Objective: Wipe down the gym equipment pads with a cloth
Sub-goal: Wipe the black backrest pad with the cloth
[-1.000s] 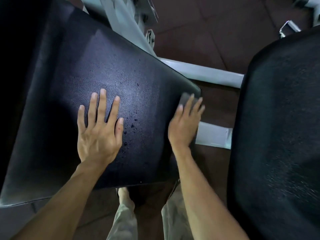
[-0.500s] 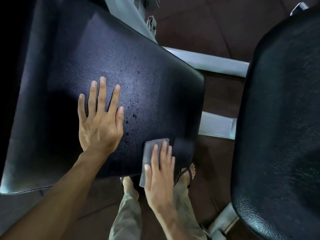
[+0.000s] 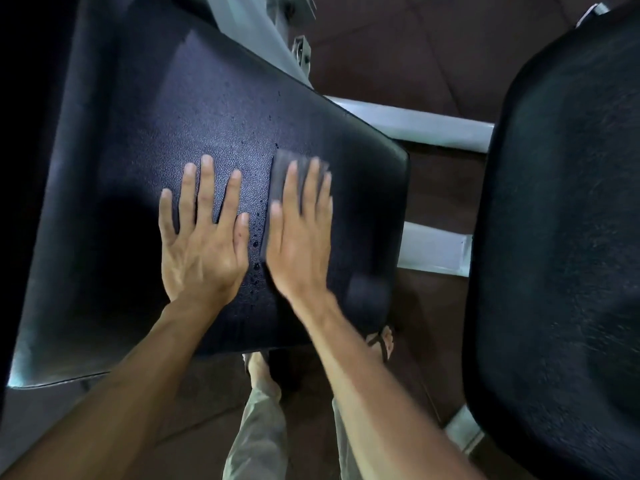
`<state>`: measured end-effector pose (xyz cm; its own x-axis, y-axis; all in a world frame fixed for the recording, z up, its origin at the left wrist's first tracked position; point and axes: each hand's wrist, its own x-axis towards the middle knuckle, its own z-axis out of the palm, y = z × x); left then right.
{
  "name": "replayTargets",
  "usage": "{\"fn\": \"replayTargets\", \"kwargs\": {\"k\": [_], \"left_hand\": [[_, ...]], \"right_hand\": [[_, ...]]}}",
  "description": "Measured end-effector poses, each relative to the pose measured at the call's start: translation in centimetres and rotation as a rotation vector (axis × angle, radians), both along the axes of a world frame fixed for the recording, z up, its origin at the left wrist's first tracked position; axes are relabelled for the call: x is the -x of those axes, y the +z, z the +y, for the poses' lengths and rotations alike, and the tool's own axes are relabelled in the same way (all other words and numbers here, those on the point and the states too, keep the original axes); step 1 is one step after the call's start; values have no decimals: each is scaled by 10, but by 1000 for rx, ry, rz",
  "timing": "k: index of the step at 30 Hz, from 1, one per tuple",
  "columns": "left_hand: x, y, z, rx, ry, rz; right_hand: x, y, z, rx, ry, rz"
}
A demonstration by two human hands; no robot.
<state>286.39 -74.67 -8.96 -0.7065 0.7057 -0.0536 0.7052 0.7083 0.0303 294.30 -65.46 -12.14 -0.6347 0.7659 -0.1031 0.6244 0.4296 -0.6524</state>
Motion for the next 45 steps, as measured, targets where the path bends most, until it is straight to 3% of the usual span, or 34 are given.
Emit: {"fn": "replayTargets", "kwargs": {"k": [4, 7, 13, 17, 23, 26, 29, 31, 34, 36, 38, 45], "left_hand": [[1, 1, 1, -3, 4, -10], [0, 0, 1, -14, -1, -5], [0, -1, 1, -14, -8, 18], [0, 0, 1, -2, -3, 14], [0, -1, 0, -5, -4, -7], [0, 1, 0, 9, -9, 12], [0, 0, 0, 20, -40, 16], [2, 2, -1, 33, -42, 25], [-6, 10, 8, -24, 13, -47], [-31, 5, 26, -52, -82, -56], [-59, -11, 45, -16, -214, -2], [-50, -30, 88, 115, -192, 84]], "right_hand": [[-84, -12, -48, 9, 113, -103], [-124, -29, -36, 6, 13, -188], [-39, -29, 66, 78, -332, -153], [15, -7, 52, 36, -145, -25], [-39, 1, -17, 125, 138, 78], [-52, -8, -2, 171, 31, 138], [-71, -30, 28, 89, -166, -32], [-82, -41, 35, 37, -166, -145], [-84, -46, 32, -23, -155, -161], [-83, -47, 32, -36, -172, -160], [-84, -48, 32, -39, -179, -151], [-85, -50, 32, -49, -180, -132]]}}
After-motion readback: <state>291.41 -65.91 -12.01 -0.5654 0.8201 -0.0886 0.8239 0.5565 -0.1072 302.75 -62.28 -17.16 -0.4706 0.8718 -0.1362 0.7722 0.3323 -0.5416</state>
